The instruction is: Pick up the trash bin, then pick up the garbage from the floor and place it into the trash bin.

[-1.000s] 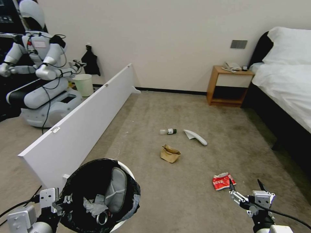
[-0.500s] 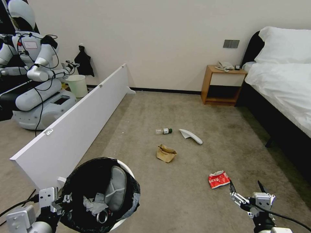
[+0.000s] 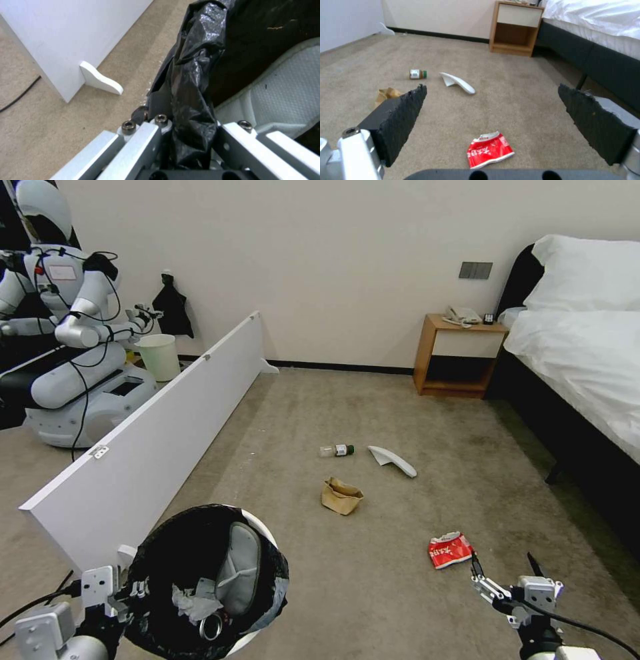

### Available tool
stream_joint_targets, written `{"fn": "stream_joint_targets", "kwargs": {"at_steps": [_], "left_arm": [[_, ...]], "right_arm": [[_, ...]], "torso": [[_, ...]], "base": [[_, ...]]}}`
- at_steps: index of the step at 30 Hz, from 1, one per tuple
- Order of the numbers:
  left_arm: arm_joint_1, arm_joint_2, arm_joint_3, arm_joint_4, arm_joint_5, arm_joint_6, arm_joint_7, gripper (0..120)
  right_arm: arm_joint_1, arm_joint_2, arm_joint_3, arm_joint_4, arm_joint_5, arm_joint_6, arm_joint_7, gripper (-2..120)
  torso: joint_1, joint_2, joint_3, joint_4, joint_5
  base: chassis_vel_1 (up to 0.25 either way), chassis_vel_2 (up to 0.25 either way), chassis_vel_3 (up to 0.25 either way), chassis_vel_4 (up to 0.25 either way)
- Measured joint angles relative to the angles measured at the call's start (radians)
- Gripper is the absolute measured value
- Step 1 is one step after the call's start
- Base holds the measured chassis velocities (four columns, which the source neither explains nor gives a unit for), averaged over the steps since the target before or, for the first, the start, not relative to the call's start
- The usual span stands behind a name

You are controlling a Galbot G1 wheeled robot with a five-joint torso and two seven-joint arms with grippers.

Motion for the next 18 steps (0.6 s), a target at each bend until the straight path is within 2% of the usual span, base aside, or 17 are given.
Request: {"fn": "stream_joint_targets", "kwargs": {"at_steps": [18], "left_arm": [[-0.009, 0.002, 0.004, 0.009, 0.002, 0.002, 0.001, 3]], "right_arm": [[0.015, -0.003, -0.001, -0.008, 0.015, -0.004, -0.009, 100]], "torso": [[0.000, 0.000, 0.000, 0.0000, 0.0000]], "base": [[0.000, 0.000, 0.000, 0.000]]}}
